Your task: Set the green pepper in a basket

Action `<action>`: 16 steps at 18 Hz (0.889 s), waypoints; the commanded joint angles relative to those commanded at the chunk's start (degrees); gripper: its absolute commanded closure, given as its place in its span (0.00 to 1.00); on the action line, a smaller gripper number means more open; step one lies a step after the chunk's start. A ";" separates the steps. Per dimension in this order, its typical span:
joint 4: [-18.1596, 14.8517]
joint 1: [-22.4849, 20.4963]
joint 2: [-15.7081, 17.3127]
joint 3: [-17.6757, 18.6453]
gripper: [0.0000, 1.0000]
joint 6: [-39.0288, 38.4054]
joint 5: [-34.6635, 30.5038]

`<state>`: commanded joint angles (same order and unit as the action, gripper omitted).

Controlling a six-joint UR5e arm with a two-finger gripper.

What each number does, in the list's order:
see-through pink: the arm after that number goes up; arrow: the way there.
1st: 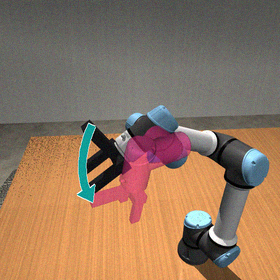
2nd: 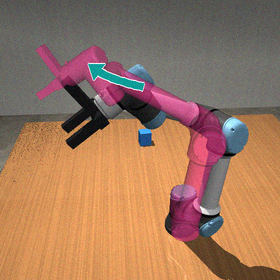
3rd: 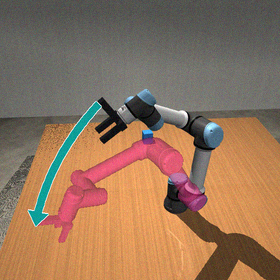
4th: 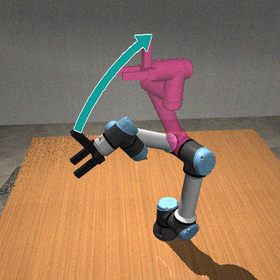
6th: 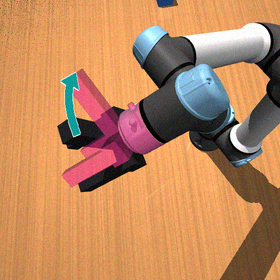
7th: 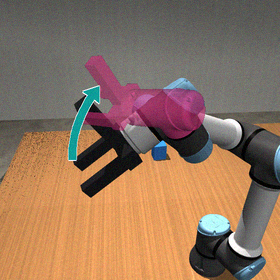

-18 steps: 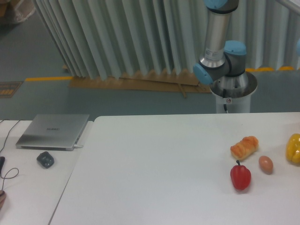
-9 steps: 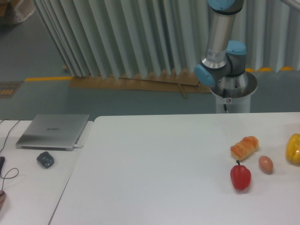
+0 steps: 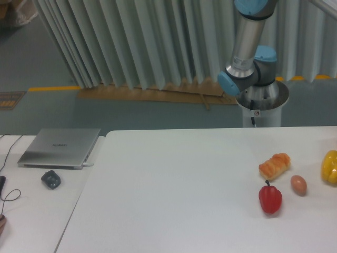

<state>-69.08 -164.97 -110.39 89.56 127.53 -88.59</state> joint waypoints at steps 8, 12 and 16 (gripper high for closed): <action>0.00 -2.28 -0.44 -0.44 0.44 2.46 0.26; 0.17 -2.29 -0.44 0.08 0.24 2.02 0.26; 0.79 -2.11 -0.44 -0.17 0.00 1.58 0.35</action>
<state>-68.29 -167.08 -110.83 89.39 129.11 -88.24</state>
